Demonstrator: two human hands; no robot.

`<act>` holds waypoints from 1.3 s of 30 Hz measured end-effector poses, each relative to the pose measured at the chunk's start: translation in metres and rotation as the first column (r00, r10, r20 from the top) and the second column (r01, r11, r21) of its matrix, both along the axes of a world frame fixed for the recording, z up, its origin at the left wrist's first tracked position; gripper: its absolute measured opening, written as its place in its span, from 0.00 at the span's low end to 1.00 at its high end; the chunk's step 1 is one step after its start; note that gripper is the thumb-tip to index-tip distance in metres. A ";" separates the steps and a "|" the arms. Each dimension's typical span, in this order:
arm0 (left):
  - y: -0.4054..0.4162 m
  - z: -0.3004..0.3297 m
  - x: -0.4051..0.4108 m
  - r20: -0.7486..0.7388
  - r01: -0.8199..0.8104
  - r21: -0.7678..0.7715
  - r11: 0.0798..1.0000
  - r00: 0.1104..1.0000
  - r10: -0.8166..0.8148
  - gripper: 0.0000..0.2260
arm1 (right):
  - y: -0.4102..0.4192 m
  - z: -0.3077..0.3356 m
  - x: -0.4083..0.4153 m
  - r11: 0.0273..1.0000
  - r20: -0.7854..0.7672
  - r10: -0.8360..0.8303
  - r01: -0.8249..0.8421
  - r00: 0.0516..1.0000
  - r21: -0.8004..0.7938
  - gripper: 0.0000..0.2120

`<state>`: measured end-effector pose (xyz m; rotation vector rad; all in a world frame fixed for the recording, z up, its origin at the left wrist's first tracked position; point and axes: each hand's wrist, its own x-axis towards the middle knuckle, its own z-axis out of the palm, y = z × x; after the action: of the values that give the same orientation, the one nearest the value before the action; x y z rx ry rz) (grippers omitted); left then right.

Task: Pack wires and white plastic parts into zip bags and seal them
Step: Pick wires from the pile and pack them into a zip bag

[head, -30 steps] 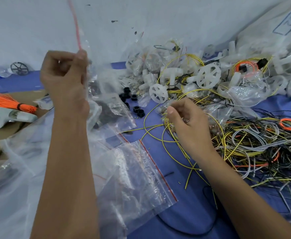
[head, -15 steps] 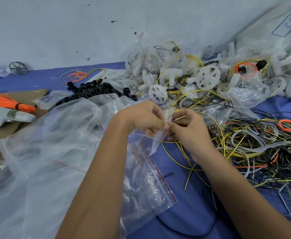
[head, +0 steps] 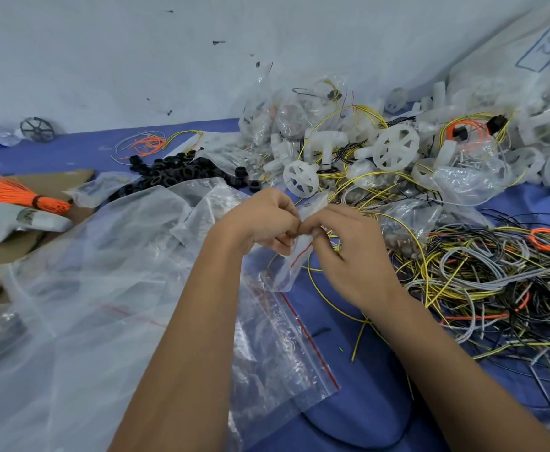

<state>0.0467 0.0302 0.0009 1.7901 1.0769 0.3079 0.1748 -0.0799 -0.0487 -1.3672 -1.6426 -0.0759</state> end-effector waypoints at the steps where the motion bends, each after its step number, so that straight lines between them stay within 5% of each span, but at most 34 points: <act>1: 0.000 0.000 0.000 0.004 -0.005 0.002 1.000 1.000 0.005 0.05 | 0.000 -0.001 0.001 0.998 -0.009 -0.006 0.006 1.000 -0.055 0.09; 6: -0.001 0.010 -0.005 0.030 0.023 0.009 1.000 0.999 -0.023 0.06 | -0.001 -0.005 0.004 0.958 0.100 -0.163 0.182 0.981 -0.221 0.04; 15: -0.019 0.039 -0.002 0.060 0.195 0.121 0.973 0.977 -0.203 0.09 | -0.005 0.004 -0.002 0.915 0.196 -0.155 0.216 0.968 -0.340 0.33; 21: -0.013 0.044 -0.011 -0.010 0.173 0.167 0.971 0.985 -0.174 0.10 | -0.005 0.006 -0.006 0.935 -0.108 0.172 -0.196 0.979 -0.296 0.22; 26: -0.004 0.032 -0.016 -0.176 0.128 0.204 0.970 0.980 -0.092 0.09 | -0.005 0.005 -0.001 0.880 -0.420 0.182 -0.337 0.889 -0.333 0.07; 30: 0.003 0.023 -0.019 -0.262 0.076 0.234 0.969 0.965 -0.012 0.09 | -0.009 0.009 0.002 0.842 -0.469 0.235 -0.419 0.851 -0.339 0.26; 34: 0.011 0.021 -0.030 -0.259 0.008 0.226 0.974 0.964 0.052 0.08 | -0.009 0.006 0.001 0.945 -0.436 0.116 -0.234 0.892 -0.228 0.30; 39: 0.013 0.024 -0.035 -0.195 -0.039 0.223 0.974 0.977 0.084 0.06 | -0.005 0.005 0.020 0.951 -0.162 -0.310 0.306 0.937 -0.049 0.15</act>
<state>0.0113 0.0428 0.0245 2.0198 1.2852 0.2947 0.1944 -0.0853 -0.0440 -1.5959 -1.2833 -0.1223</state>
